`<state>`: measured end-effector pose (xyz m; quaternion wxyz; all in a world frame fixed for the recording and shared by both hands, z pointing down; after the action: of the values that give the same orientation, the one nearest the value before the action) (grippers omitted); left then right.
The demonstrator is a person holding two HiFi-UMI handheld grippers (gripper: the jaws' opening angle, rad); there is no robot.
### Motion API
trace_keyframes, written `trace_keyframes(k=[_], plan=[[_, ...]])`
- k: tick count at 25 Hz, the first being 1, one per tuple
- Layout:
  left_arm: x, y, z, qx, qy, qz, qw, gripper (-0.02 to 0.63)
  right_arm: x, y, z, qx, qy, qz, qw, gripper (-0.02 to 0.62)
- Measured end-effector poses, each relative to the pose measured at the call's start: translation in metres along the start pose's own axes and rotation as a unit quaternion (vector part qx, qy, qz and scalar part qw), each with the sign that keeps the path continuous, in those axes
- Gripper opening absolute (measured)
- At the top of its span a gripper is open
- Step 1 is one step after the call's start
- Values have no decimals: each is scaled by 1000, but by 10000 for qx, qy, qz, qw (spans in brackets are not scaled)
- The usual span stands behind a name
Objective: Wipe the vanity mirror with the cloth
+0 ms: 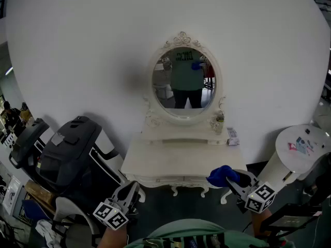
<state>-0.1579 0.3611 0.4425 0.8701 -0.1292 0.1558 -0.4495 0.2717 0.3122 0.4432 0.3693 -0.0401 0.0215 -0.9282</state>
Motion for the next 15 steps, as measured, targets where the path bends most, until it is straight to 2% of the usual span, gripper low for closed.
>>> trace_keyframes(k=[15], plan=[[12,-2,2,51,-102,-4,9999,6,7,10,10,292,23,-82,9995,126]])
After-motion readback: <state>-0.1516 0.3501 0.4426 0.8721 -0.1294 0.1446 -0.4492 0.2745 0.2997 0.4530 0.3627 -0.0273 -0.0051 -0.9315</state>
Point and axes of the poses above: the fingertips, and each gripper's own axes: x forward along the fingers, y to its right, z out of its underside, the point moved 8 cm from there along -x, backward along the fingers, and after that the axes turned 7 degrees about -x, right-handed, at the moved point
